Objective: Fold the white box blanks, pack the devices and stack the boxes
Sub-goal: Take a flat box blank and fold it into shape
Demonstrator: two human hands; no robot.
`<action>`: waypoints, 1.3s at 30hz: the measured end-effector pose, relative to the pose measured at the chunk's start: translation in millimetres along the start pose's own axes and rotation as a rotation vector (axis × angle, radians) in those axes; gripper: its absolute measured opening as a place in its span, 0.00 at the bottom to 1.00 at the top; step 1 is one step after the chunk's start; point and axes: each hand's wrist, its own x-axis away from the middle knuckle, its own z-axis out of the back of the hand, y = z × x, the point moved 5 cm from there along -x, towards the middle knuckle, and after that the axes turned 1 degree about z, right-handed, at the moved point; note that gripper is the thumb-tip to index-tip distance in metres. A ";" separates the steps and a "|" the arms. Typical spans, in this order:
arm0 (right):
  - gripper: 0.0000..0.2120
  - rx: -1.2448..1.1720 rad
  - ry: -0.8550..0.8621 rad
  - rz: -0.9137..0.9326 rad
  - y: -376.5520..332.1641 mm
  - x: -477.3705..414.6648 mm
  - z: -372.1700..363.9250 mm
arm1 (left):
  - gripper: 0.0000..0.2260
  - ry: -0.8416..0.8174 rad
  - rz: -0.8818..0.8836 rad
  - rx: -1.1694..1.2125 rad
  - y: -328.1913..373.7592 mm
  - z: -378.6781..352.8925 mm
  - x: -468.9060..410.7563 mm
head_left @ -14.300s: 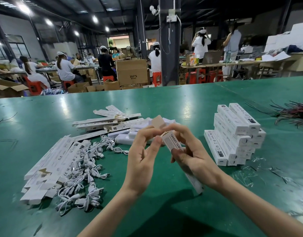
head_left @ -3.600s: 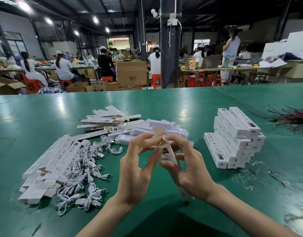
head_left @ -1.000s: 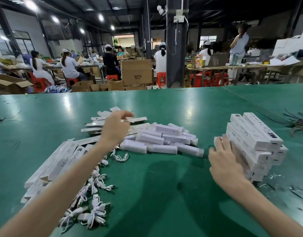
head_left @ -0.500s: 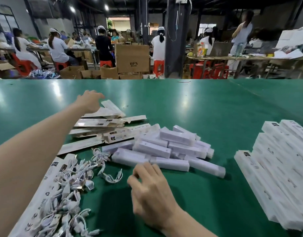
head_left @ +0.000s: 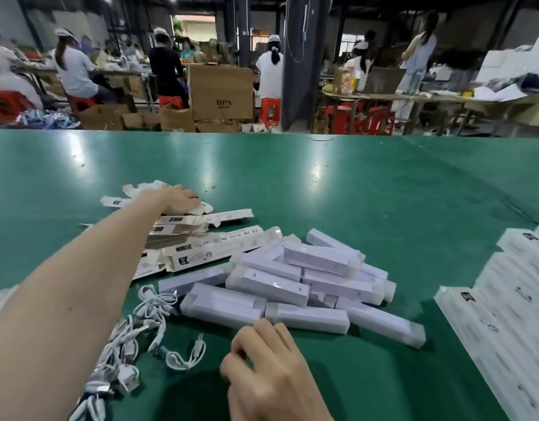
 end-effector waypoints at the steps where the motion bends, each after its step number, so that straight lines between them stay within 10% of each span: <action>1: 0.09 -0.016 -0.011 -0.002 -0.1 0.5 0.6 | 0.23 0.008 0.006 -0.042 -1.8 1.8 4.7; 20: 0.04 -0.052 -0.340 -0.126 0.9 8.6 3.2 | 0.31 0.011 0.186 -0.119 -35.0 -17.9 124.8; 33: 0.04 -0.055 -0.364 -0.180 3.6 8.7 3.3 | 0.28 0.061 0.059 0.379 -50.1 -3.5 151.5; 39: 0.04 -0.056 -0.371 -0.174 3.9 8.3 1.0 | 0.11 -0.043 -0.036 0.428 -76.4 1.3 153.2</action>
